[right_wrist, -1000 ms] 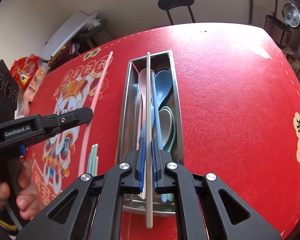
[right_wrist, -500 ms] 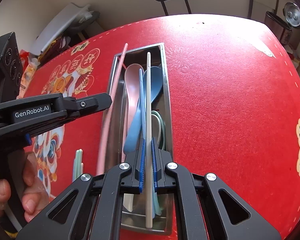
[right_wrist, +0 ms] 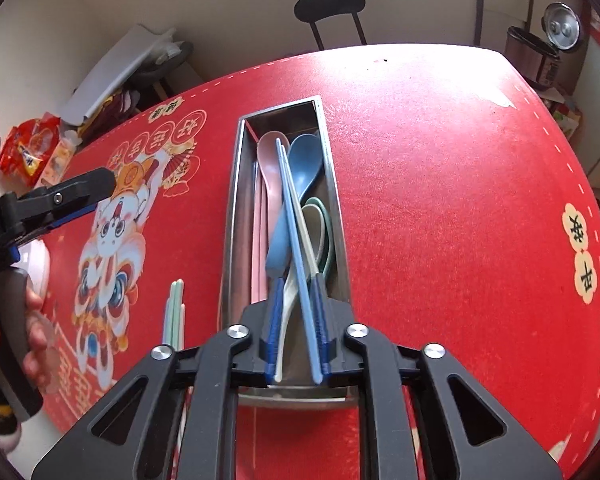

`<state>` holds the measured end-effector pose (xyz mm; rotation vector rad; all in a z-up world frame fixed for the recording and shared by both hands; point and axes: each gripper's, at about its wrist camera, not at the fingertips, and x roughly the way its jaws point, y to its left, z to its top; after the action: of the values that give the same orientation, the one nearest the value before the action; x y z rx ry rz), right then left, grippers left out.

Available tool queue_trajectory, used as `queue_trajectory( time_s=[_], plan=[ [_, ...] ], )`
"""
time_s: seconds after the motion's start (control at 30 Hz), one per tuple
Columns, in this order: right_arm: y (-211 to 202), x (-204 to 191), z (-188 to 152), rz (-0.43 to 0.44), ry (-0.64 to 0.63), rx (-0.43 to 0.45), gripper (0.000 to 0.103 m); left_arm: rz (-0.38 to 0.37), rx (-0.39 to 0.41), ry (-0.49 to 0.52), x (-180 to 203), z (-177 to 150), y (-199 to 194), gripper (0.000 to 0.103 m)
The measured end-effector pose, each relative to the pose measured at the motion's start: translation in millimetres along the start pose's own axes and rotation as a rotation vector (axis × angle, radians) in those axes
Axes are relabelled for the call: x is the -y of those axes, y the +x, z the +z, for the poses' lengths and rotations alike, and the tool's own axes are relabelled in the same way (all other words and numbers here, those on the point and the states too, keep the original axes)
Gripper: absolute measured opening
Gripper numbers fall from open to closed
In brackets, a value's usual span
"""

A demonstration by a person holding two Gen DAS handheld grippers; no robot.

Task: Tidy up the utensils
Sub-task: 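Open both tools and move them back over the remaining chopsticks, then grasp a white chopstick with the right tool while the left grasps a blue chopstick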

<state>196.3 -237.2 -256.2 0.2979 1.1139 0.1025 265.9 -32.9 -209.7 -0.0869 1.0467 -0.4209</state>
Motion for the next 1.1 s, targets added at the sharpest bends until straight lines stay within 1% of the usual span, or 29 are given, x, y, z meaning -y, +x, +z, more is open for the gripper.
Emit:
queue_trajectory(
  time_s=[0.03, 0.07, 0.1, 0.17, 0.2, 0.3, 0.4, 0.47, 0.53, 0.63, 0.77, 0.83, 0.9, 1.1],
  plan=[
    [-4, -2, -6, 0.0, -0.001, 0.01, 0.053, 0.021, -0.005, 0.02, -5, -8, -5, 0.097],
    [-10, -4, -13, 0.003, -0.006, 0.026, 0.057, 0.042, -0.012, 0.035, -11, -15, -8, 0.097],
    [-14, -7, -20, 0.006, -0.013, 0.036, 0.057, 0.07, -0.021, 0.049, -16, -24, -11, 0.097],
    [-17, -11, -34, 0.005, -0.03, 0.022, 0.066, 0.11, -0.037, 0.062, -28, -43, -17, 0.097],
    [-18, -13, -40, 0.002, -0.033, 0.013, 0.067, 0.12, -0.05, 0.064, -33, -53, -19, 0.097],
    [-17, -19, -59, -0.024, -0.048, -0.023, 0.073, 0.14, -0.085, 0.071, -46, -85, -22, 0.097],
    [-10, -24, -78, -0.032, -0.072, -0.057, 0.075, 0.154, -0.097, 0.091, -55, -114, -23, 0.097],
    [-4, -29, -89, -0.049, -0.084, -0.077, 0.084, 0.166, -0.105, 0.085, -60, -130, -22, 0.097],
    [2, -34, -97, -0.056, -0.088, -0.084, 0.085, 0.177, -0.11, 0.073, -65, -142, -20, 0.097],
    [9, -46, -106, -0.071, -0.109, -0.073, 0.086, 0.187, -0.116, 0.063, -71, -152, -18, 0.097],
    [21, -68, -113, -0.078, -0.15, -0.05, 0.087, 0.191, -0.119, 0.062, -75, -157, -16, 0.097],
    [30, -79, -114, -0.08, -0.17, -0.058, 0.087, 0.195, -0.122, 0.06, -78, -158, -15, 0.097],
    [38, -86, -115, -0.103, -0.182, -0.067, 0.087, 0.192, -0.127, 0.057, -81, -158, -15, 0.097],
    [53, -85, -117, -0.121, -0.119, -0.099, 0.087, 0.185, -0.136, 0.062, -94, -158, -16, 0.097]
  ],
)
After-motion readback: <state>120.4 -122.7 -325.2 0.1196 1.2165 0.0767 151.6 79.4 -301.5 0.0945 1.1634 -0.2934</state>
